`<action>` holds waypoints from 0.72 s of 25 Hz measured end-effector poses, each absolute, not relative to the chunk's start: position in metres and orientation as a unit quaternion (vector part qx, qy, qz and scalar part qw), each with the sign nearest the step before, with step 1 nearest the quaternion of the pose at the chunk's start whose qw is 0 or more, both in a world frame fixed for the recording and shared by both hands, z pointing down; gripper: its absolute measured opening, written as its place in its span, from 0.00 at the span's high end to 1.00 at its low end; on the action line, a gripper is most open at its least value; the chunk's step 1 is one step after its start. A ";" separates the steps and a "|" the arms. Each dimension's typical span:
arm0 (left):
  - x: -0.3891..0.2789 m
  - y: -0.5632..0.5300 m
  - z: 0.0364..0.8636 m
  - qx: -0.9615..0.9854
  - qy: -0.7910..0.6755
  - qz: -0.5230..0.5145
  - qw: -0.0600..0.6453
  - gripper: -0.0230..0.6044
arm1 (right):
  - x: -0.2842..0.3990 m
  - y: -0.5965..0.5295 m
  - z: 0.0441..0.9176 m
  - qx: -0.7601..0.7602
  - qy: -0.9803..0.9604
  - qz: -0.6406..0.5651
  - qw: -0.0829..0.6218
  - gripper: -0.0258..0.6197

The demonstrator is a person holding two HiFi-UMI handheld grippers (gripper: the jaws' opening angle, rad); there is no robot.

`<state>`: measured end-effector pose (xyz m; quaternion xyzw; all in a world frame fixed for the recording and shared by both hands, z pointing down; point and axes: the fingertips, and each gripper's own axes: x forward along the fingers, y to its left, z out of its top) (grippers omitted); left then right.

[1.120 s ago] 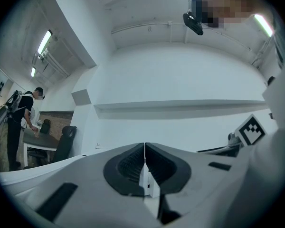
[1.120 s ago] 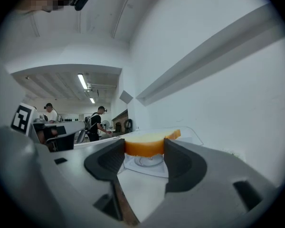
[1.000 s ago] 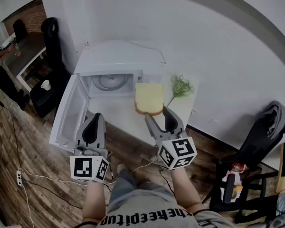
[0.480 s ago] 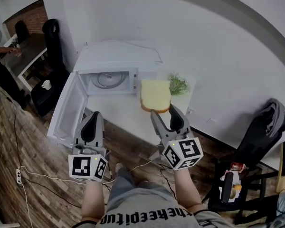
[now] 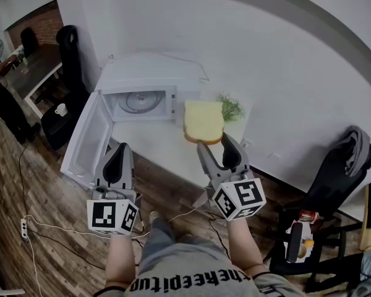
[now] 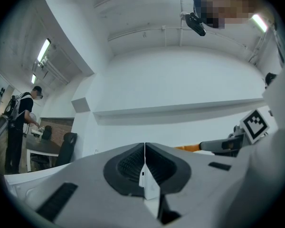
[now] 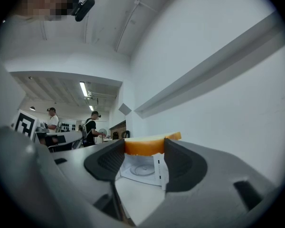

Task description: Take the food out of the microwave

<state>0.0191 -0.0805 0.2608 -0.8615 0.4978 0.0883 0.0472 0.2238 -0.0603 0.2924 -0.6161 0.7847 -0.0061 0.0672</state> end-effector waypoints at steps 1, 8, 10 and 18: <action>0.019 -0.079 0.260 -0.861 0.498 0.089 0.048 0.95 | 0.224 -0.059 0.291 -0.616 0.785 -0.005 0.068 0.56; 0.022 -0.072 0.258 -0.860 0.499 0.087 0.051 0.95 | 0.230 -0.051 0.288 -0.618 0.782 -0.002 0.078 0.56; 0.023 -0.070 0.259 -0.860 0.499 0.087 0.051 0.95 | 0.232 -0.049 0.288 -0.619 0.781 -0.002 0.081 0.56; 0.024 -0.067 0.259 -0.860 0.500 0.086 0.051 0.95 | 0.234 -0.047 0.289 -0.621 0.779 -0.001 0.087 0.57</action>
